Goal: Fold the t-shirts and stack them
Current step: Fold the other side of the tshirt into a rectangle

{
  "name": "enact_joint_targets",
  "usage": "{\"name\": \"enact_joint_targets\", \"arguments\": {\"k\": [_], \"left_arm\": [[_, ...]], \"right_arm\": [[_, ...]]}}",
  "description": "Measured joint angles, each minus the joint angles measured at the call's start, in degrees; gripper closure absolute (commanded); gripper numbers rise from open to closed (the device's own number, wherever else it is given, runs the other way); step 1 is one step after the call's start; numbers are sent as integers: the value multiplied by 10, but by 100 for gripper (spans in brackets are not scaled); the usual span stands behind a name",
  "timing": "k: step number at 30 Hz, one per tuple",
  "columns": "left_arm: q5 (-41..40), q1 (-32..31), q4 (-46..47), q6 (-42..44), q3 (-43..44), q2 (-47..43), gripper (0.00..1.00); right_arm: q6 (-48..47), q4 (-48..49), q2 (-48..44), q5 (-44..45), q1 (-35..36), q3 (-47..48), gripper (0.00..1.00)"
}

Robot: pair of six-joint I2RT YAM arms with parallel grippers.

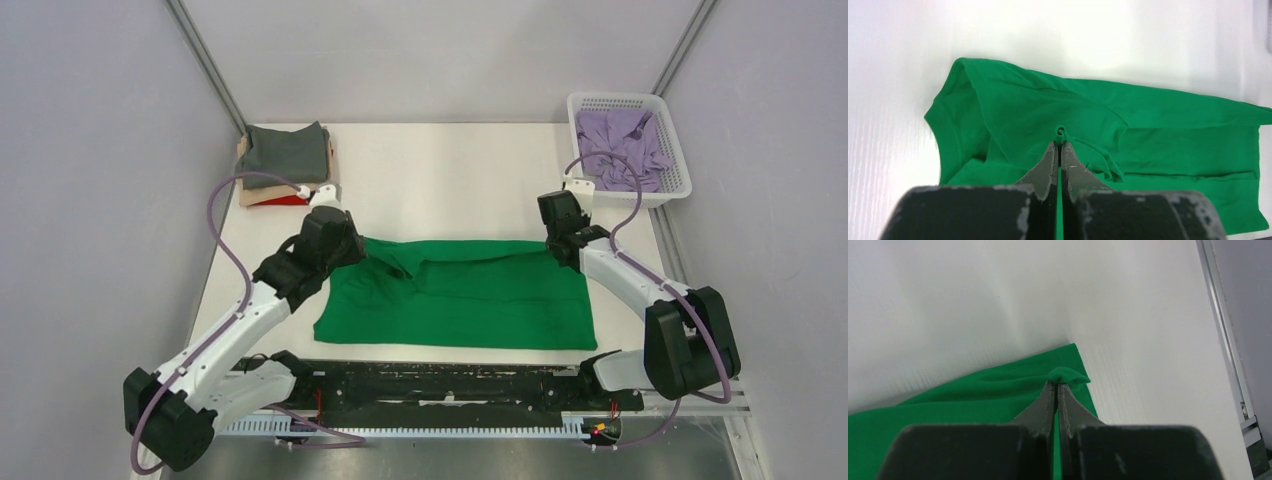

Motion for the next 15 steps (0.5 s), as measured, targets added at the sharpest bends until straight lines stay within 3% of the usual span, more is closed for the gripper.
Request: {"name": "enact_joint_targets", "arguments": {"k": [8,12,14,15], "left_arm": [[11,-2,-41,-35,-40,-78,98],[22,-7,-61,-55,-73,-95,98],[35,-7,-74,-69,-94,-101,93],[44,-8,-79,-78,-104,-105,85]], "right_arm": [[-3,-11,-19,0,3,-14,97],[-1,-14,-27,-2,5,-35,90],[3,-16,-30,-3,7,-49,87],[5,-18,-31,-3,7,-55,85]]}}
